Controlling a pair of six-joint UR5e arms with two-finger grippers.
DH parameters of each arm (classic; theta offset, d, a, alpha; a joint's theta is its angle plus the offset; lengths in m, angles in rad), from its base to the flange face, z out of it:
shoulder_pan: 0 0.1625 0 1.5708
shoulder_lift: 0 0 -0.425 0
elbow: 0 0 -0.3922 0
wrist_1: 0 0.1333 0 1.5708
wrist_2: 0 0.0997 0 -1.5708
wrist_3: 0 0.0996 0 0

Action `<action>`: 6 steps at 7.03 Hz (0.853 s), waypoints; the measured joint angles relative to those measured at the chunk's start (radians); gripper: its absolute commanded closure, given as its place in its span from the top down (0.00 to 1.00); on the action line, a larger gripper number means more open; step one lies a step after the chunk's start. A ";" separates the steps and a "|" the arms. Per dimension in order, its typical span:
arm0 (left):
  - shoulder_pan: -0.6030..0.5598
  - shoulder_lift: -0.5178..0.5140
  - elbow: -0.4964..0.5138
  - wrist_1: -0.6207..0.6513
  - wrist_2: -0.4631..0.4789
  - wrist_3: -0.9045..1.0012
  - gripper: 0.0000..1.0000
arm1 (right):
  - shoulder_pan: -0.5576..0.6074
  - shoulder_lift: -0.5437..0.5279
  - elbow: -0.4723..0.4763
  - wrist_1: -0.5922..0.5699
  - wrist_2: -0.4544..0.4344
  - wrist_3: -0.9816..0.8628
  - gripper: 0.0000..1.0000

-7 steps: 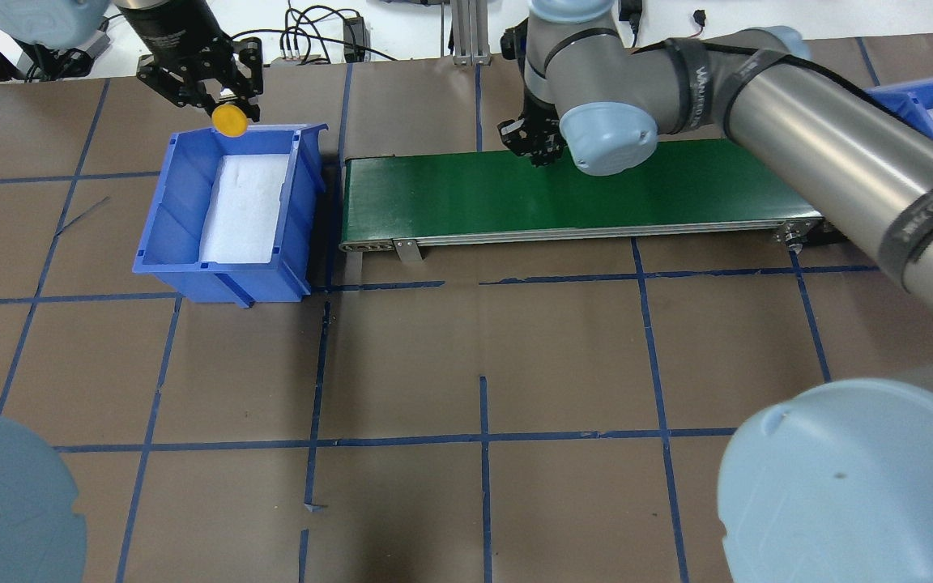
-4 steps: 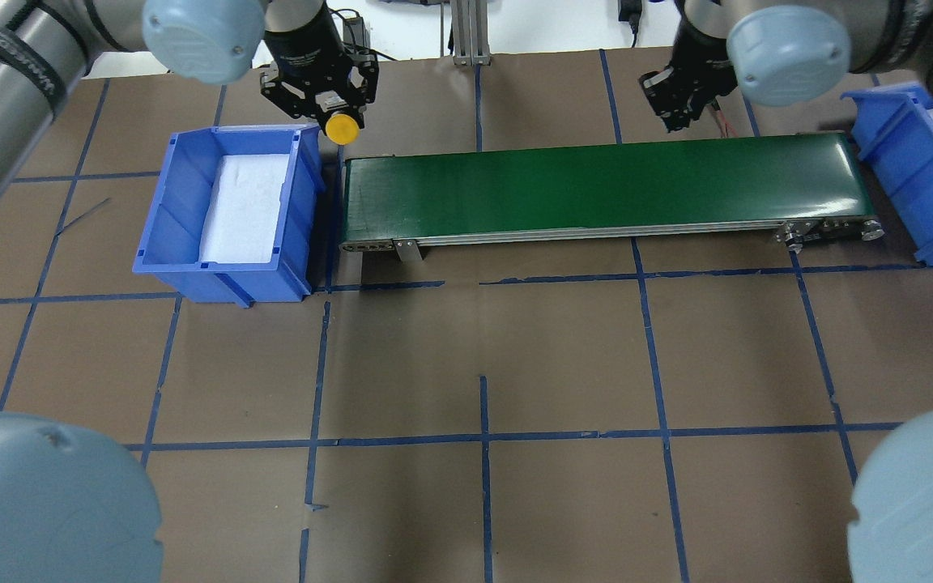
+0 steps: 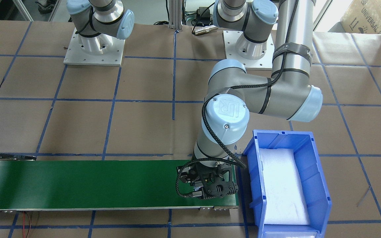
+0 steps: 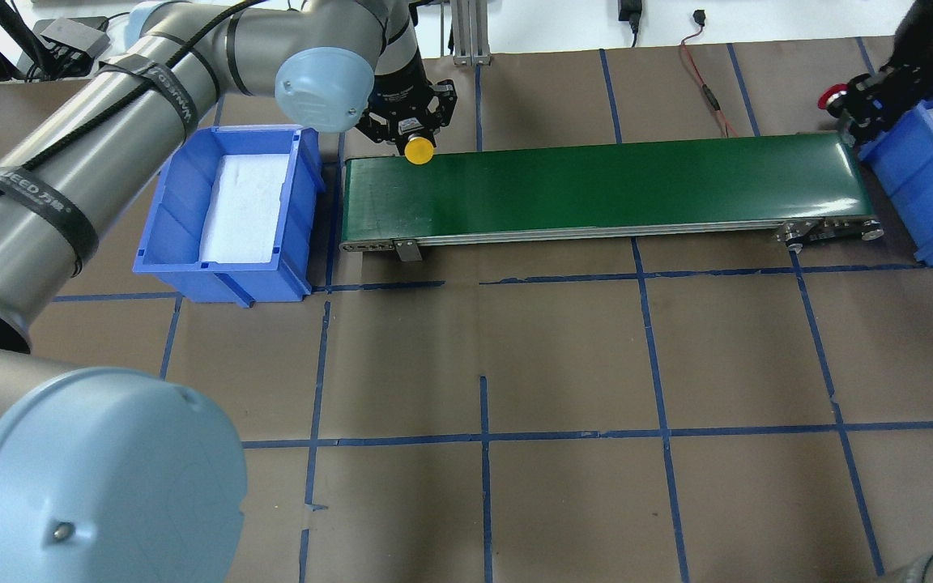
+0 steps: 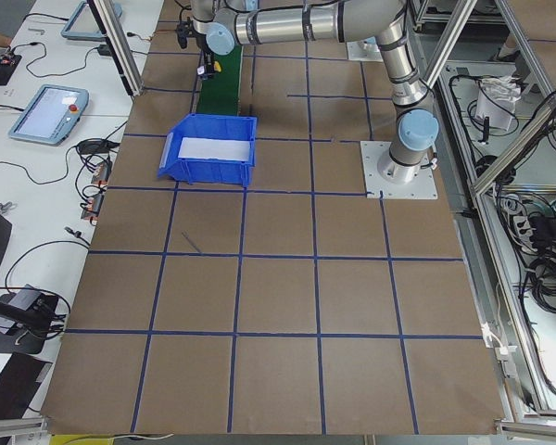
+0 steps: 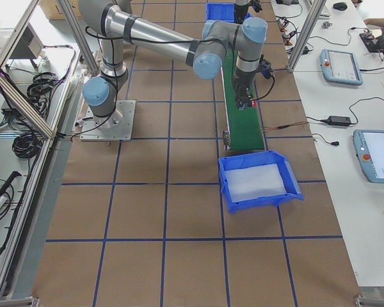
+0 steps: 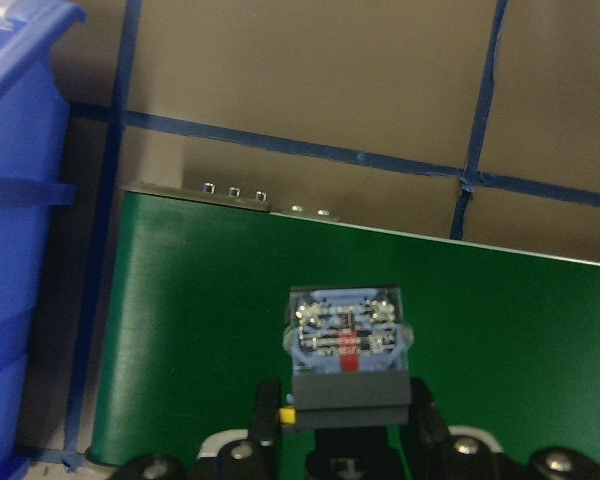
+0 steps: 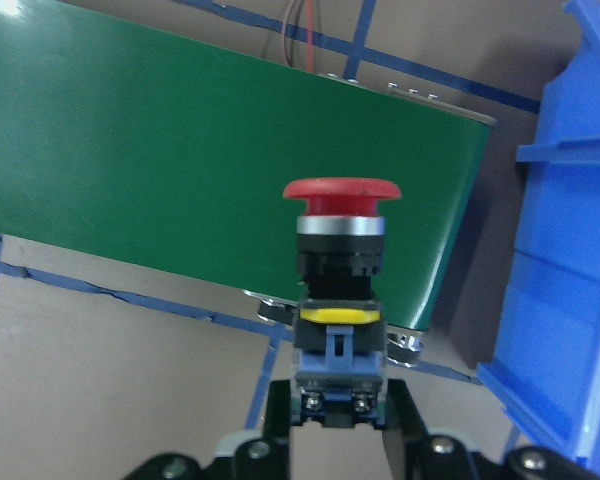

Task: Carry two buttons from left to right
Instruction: 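Place yellow button on conveyor while right gripper carries red button away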

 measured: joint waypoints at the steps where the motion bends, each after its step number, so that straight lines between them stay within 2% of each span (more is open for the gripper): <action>1: -0.015 -0.015 -0.002 0.016 0.000 -0.023 0.26 | -0.074 0.002 0.007 0.004 0.006 -0.051 0.08; 2: -0.029 -0.030 -0.004 0.037 0.001 -0.041 0.29 | -0.138 0.005 0.009 0.015 0.009 -0.079 0.08; 3: -0.038 -0.044 -0.006 0.056 0.002 -0.048 0.52 | -0.194 0.007 0.005 0.032 0.009 -0.092 0.08; 4: -0.042 -0.053 -0.008 0.065 0.003 -0.051 0.86 | -0.246 0.015 -0.002 0.041 0.009 -0.102 0.08; 5: -0.043 -0.056 -0.009 0.068 0.004 -0.052 1.00 | -0.287 0.037 -0.016 0.044 0.009 -0.110 0.08; 6: -0.044 -0.056 -0.010 0.069 0.004 -0.051 1.00 | -0.314 0.073 -0.044 0.046 0.009 -0.115 0.08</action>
